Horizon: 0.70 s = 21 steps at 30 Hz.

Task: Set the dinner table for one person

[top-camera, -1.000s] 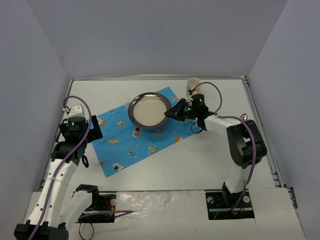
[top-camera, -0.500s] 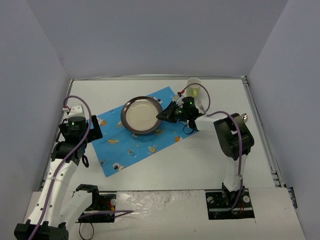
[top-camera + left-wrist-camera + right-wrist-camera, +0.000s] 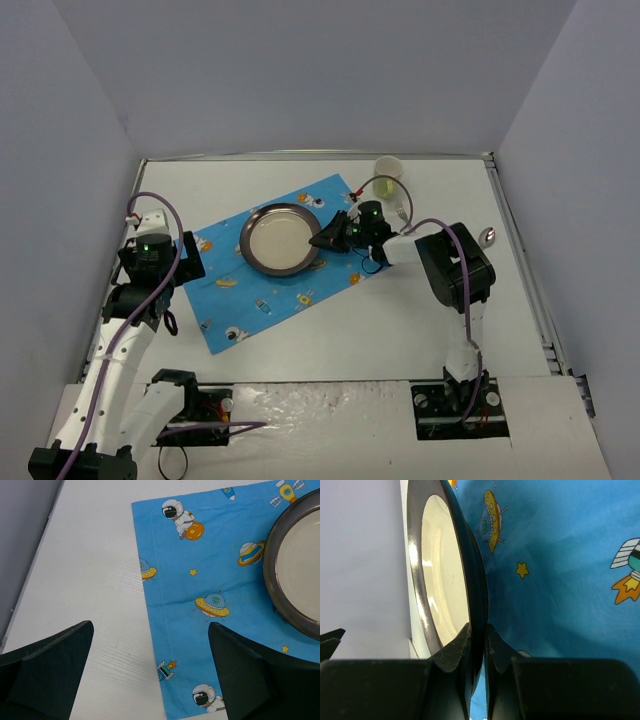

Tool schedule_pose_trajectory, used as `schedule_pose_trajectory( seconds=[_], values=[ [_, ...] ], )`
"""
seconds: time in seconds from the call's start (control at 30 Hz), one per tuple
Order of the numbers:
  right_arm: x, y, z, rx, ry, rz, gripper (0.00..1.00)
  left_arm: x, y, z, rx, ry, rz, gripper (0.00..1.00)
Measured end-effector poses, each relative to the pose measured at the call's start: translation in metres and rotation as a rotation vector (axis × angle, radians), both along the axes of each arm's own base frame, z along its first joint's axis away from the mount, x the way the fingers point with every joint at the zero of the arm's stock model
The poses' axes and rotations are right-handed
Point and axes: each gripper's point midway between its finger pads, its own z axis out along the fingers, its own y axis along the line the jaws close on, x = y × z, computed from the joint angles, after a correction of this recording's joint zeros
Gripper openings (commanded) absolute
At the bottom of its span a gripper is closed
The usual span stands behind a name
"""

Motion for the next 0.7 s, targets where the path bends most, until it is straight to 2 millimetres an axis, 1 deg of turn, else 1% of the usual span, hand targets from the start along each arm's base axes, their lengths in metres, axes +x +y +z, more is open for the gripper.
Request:
schedule_pose_trajectory(
  seconds=[0.37, 0.7],
  values=[
    [-0.001, 0.002, -0.008, 0.01, 0.004, 0.008, 0.0, 0.0, 0.0, 0.0, 0.001, 0.0, -0.001, 0.97],
    [-0.008, -0.002, -0.02, -0.015, 0.02, 0.015, 0.0, 0.0, 0.0, 0.0, 0.001, 0.0, -0.001, 0.97]
  ],
)
